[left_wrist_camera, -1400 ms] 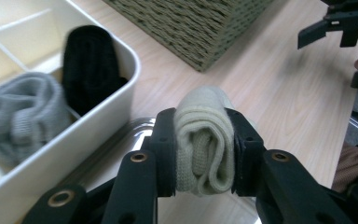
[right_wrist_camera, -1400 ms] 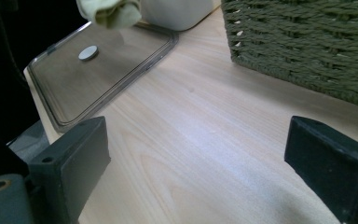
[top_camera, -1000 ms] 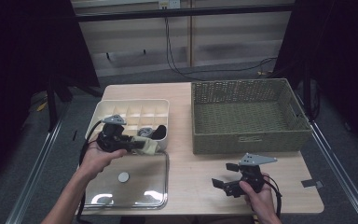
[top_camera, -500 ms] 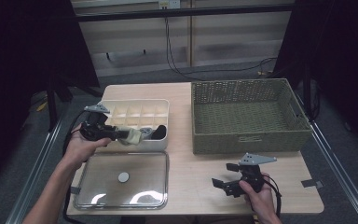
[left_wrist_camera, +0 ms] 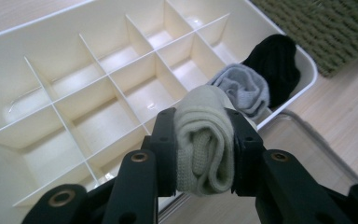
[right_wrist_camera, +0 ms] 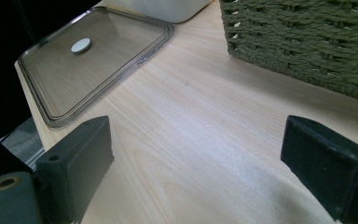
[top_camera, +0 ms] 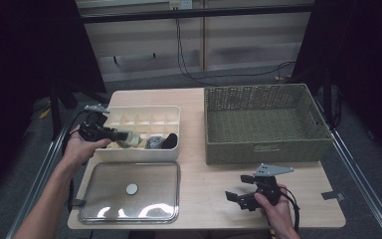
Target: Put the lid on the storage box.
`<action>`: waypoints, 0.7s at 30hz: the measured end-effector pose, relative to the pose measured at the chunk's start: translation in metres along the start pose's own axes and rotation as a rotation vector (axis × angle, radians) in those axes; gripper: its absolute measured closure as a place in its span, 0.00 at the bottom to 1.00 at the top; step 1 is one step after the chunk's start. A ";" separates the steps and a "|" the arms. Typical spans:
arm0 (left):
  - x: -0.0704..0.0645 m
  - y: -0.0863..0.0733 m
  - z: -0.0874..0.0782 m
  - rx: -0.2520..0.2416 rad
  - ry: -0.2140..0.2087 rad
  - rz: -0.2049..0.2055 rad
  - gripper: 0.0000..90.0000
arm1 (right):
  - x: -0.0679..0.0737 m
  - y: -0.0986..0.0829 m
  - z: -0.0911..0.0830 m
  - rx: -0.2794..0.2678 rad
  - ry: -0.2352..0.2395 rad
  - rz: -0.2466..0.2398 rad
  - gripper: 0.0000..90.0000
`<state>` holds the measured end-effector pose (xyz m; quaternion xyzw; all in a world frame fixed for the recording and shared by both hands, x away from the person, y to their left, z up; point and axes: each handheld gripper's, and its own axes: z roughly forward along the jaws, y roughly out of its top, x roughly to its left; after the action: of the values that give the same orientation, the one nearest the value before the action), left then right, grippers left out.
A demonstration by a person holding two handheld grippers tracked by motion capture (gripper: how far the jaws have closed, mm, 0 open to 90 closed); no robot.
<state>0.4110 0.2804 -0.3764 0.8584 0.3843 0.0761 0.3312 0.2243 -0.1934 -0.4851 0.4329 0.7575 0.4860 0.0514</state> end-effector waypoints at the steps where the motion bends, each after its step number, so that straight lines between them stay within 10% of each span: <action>1: 0.001 0.001 0.002 0.006 0.002 0.001 0.76 | 0.000 0.000 0.000 0.002 0.001 -0.002 0.10; 21: -0.003 0.004 0.055 0.188 0.047 0.056 0.75 | 0.000 -0.001 0.002 0.014 0.009 0.002 0.09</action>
<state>0.4325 0.2478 -0.4162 0.8941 0.3732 0.0690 0.2379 0.2254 -0.1923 -0.4868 0.4317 0.7608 0.4825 0.0446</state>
